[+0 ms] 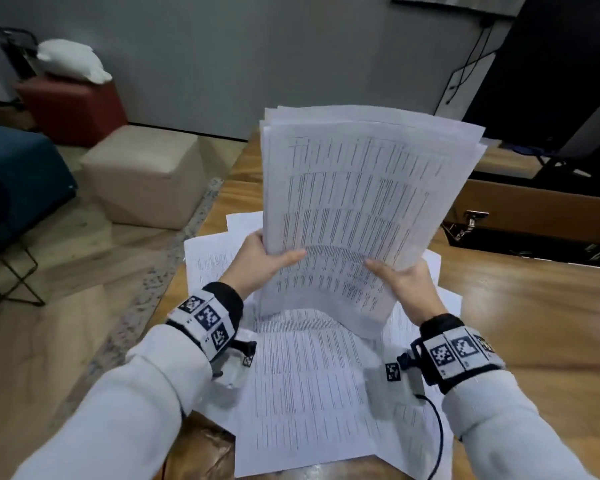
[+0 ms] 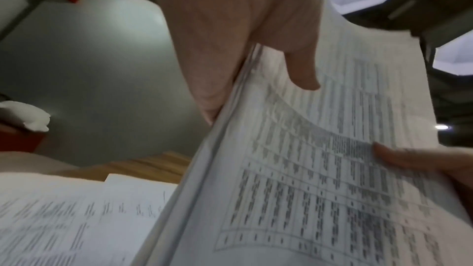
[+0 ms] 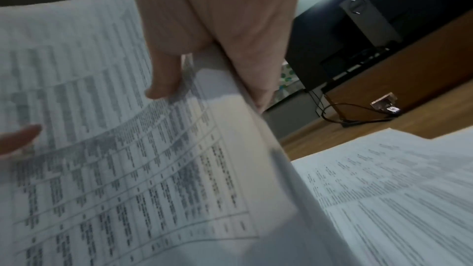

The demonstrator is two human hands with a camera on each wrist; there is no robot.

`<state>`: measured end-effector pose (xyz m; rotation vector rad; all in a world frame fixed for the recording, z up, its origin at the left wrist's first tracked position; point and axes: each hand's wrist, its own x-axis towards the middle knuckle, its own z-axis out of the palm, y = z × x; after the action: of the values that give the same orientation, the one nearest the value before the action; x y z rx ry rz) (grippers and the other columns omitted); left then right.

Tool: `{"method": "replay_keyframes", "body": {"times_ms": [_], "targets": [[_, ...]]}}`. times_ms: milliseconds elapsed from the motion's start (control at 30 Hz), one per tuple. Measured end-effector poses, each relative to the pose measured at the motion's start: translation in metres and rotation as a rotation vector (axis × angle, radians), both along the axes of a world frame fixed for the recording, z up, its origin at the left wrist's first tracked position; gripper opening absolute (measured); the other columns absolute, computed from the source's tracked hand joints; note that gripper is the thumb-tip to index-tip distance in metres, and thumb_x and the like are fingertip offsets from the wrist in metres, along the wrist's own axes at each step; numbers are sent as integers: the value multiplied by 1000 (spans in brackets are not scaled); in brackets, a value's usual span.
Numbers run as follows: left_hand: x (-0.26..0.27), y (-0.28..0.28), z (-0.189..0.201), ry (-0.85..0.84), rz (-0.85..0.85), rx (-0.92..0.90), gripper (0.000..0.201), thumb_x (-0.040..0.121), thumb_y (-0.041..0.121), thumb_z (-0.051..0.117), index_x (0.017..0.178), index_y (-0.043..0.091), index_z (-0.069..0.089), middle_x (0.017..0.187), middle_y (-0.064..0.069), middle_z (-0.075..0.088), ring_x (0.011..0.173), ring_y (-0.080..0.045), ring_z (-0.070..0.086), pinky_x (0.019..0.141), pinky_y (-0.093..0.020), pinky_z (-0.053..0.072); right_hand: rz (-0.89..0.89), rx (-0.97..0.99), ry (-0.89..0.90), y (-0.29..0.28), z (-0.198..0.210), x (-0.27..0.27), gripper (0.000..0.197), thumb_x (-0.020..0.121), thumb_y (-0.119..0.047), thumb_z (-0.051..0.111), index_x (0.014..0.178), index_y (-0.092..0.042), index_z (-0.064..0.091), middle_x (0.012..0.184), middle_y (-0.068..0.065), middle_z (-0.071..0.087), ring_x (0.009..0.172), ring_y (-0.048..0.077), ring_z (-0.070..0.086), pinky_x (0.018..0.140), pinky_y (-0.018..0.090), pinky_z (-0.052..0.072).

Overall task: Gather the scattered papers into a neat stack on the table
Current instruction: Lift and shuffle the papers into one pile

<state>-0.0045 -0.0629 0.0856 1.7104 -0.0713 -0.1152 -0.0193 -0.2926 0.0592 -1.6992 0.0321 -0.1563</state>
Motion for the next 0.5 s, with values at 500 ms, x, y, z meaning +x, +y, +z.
{"method": "replay_keyframes", "body": {"times_ms": [500], "targets": [[-16, 74, -106, 525, 233, 203, 37, 78, 19, 67, 111, 5, 55, 118, -11, 62, 104, -31, 61, 94, -43, 47, 76, -999, 817, -50, -75, -34, 78, 78, -44, 67, 136, -9, 31, 146, 16, 24, 136, 33, 28, 109, 48, 31]]}}
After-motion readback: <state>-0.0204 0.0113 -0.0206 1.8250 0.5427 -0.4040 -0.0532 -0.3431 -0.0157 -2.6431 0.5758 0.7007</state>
